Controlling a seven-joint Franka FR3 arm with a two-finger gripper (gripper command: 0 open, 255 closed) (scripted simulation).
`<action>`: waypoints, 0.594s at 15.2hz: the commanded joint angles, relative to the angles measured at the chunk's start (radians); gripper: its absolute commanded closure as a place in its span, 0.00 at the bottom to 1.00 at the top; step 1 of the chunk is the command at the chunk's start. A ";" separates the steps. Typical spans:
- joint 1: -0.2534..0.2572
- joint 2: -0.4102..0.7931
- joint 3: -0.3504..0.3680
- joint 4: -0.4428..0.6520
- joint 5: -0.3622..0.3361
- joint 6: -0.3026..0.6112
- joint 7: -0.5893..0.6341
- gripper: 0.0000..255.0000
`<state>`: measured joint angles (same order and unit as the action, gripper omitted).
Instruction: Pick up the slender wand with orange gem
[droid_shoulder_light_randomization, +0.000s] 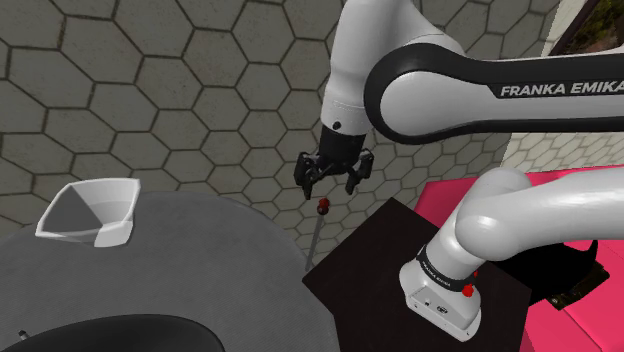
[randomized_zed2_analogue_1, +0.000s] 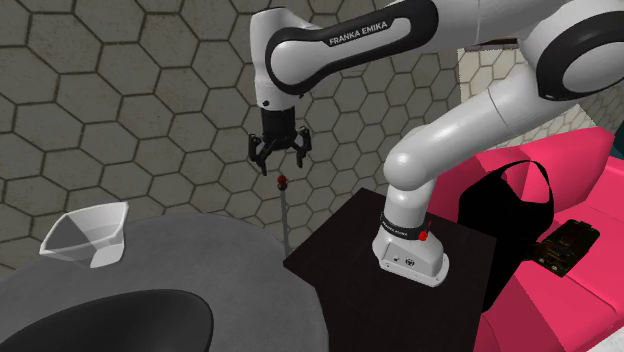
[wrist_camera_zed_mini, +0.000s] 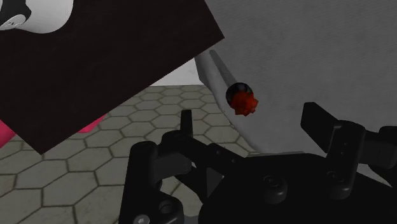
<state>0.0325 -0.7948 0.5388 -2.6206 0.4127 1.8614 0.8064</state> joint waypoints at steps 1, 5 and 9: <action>0.000 0.014 0.019 -0.013 0.012 0.028 0.013 0.00; 0.003 0.031 0.041 -0.054 0.030 0.087 0.009 0.00; 0.004 0.040 0.050 -0.069 0.036 0.110 0.007 1.00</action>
<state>0.0364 -0.7564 0.5877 -2.6883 0.4481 1.9685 0.8138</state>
